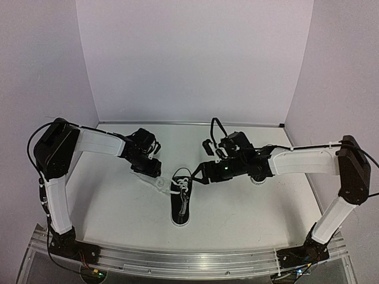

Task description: Tie the shoes

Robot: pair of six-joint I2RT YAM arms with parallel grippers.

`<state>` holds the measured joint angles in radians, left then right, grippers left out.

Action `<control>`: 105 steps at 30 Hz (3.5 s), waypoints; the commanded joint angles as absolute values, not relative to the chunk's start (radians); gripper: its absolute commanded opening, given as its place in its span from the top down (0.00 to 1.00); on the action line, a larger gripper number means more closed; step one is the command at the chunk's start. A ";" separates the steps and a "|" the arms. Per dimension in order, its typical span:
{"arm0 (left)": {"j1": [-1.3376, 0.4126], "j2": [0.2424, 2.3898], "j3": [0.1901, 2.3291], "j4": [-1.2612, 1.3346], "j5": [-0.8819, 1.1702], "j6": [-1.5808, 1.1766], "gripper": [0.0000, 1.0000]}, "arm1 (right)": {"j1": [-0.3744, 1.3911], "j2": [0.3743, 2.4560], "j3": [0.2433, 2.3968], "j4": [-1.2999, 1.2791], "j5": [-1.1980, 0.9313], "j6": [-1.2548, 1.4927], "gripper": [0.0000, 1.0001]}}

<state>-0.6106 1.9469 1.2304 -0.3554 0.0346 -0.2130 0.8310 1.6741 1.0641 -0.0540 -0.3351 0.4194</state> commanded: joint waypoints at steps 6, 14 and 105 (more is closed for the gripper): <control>-0.673 2.018 1.291 -0.411 -0.037 -0.166 0.41 | 0.834 1.659 1.071 -0.051 -0.311 0.401 0.24; -0.709 2.114 1.397 -0.421 -0.005 -0.182 0.62 | 0.834 1.662 1.074 -0.051 -0.310 0.403 0.24; -0.681 1.667 1.001 -0.361 -0.300 -0.640 0.48 | 0.836 1.331 0.992 -0.037 -0.142 0.413 1.00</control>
